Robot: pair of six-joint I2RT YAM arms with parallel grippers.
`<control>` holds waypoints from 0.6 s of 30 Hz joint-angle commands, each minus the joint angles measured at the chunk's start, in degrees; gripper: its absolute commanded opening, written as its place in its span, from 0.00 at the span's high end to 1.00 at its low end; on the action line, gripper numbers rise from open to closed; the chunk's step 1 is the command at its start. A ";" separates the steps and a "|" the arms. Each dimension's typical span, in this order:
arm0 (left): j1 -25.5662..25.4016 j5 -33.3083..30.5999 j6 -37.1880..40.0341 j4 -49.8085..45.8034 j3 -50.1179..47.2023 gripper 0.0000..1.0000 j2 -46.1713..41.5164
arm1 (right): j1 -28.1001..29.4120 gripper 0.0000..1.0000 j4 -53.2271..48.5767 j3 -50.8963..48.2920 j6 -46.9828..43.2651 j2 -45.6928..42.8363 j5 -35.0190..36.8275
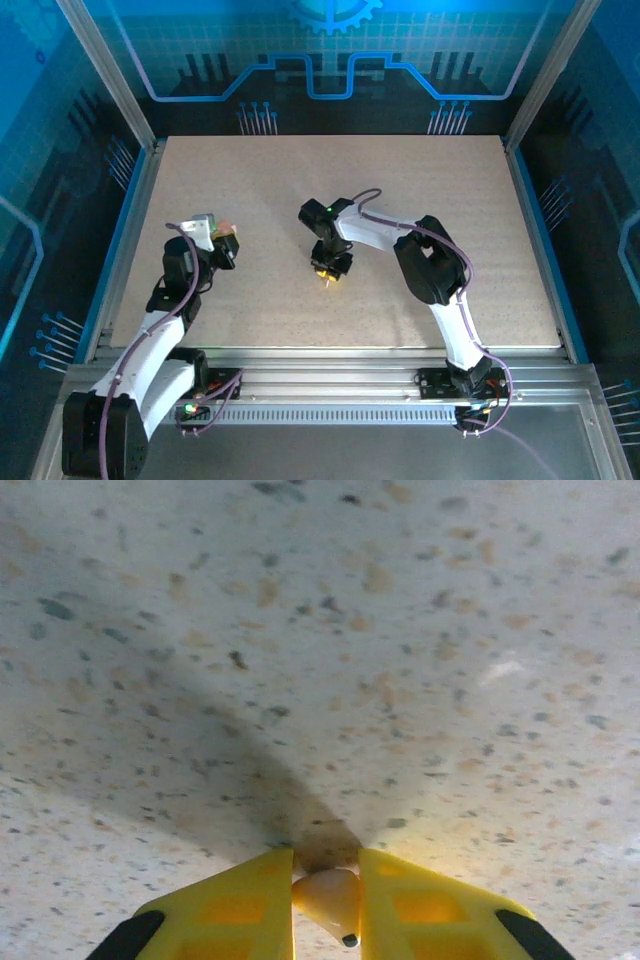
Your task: Insert wireless bluetooth earbuds into charging case
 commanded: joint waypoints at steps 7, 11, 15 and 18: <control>-7.58 5.05 1.07 7.34 0.30 0.88 3.17 | -1.06 0.80 4.55 -7.36 -0.73 -10.39 3.07; -13.64 5.34 4.56 10.52 1.35 0.88 7.36 | -2.50 0.80 9.40 -12.43 -2.62 -16.31 4.58; -16.99 7.24 7.67 15.56 2.03 0.88 12.67 | -4.56 0.80 16.32 -17.89 -6.40 -22.71 5.71; -19.00 9.55 11.74 20.71 1.53 0.88 15.28 | -6.17 0.80 21.60 -21.66 -8.89 -27.22 5.64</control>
